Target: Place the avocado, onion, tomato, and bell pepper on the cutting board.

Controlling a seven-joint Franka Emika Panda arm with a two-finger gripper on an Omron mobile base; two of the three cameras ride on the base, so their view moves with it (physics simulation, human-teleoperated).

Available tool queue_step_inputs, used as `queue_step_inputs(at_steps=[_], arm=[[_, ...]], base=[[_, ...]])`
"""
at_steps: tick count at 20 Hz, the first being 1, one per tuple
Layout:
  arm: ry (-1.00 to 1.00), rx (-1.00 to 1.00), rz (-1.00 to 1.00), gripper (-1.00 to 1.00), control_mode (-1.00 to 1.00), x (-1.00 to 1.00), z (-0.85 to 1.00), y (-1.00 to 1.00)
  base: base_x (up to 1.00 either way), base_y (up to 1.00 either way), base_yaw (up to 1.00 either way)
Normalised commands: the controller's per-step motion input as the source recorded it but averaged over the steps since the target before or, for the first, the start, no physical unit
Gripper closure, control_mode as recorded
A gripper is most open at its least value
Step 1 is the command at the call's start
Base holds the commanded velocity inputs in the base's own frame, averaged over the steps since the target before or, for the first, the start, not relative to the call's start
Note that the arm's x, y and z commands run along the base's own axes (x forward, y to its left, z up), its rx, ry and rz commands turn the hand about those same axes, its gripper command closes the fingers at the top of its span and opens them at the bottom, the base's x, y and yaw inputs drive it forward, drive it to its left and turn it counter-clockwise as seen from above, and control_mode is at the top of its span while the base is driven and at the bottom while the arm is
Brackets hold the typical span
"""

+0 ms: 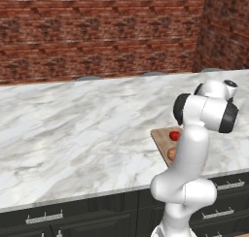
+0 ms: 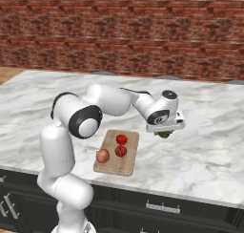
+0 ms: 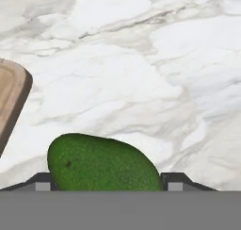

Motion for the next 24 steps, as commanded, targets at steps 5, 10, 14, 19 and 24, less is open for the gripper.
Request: queue_step_inputs(at_steps=[5, 10, 14, 19, 24], arm=[[-0.01, 0.00, 0.02, 1.00, -1.00, -0.51, 0.87, 0.87], [-0.01, -0.01, 0.01, 1.00, -1.00, -0.60, 0.55, 0.83], [-0.03, -0.02, 0.00, 1.00, -1.00, -0.71, 0.21, 0.60], [-0.06, 0.00, 0.00, 1.00, -1.00, -0.68, 0.00, 0.33], [-0.04, 0.00, 0.00, 1.00, -1.00, -0.59, 0.00, 0.13]], base=[[0.00, 0.00, 0.00], [0.00, 0.00, 0.00], [0.00, 0.00, 0.00], [0.00, 0.00, 0.00], [0.00, 0.00, 0.00]])
